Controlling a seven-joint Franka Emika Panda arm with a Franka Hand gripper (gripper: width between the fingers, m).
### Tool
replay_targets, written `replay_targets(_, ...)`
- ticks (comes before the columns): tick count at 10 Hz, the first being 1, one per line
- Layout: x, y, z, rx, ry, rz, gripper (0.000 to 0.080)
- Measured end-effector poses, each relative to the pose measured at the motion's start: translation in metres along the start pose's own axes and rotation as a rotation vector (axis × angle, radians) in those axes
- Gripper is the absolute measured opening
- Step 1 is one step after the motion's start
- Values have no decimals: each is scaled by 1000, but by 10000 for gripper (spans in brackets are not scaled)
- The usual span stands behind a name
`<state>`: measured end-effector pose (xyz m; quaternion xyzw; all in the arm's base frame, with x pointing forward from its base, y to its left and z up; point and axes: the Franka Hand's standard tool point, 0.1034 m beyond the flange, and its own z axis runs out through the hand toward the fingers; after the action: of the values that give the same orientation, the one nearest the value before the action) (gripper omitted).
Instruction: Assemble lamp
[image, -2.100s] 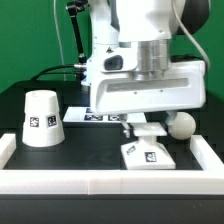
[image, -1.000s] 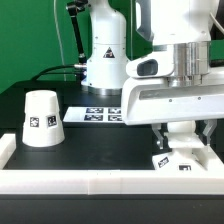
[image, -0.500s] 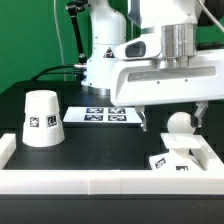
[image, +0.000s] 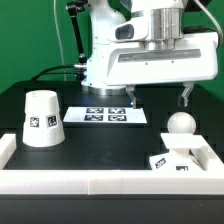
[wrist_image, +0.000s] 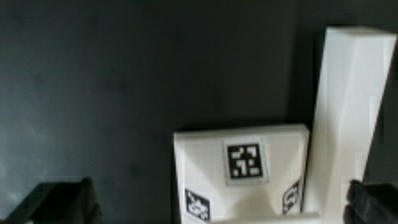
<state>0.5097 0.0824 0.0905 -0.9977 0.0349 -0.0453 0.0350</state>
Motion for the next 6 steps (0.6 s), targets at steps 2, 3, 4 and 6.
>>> replay_targets(2, -22, -23, 13, -1, -1, -14, 699)
replay_targets(3, -27, -32, 17, -1, -8, -17, 699)
replay_targets(4, -28, -35, 19, 0, -5, -27, 699)
replay_targets(6, -27, -33, 19, -1, -5, -26, 699)
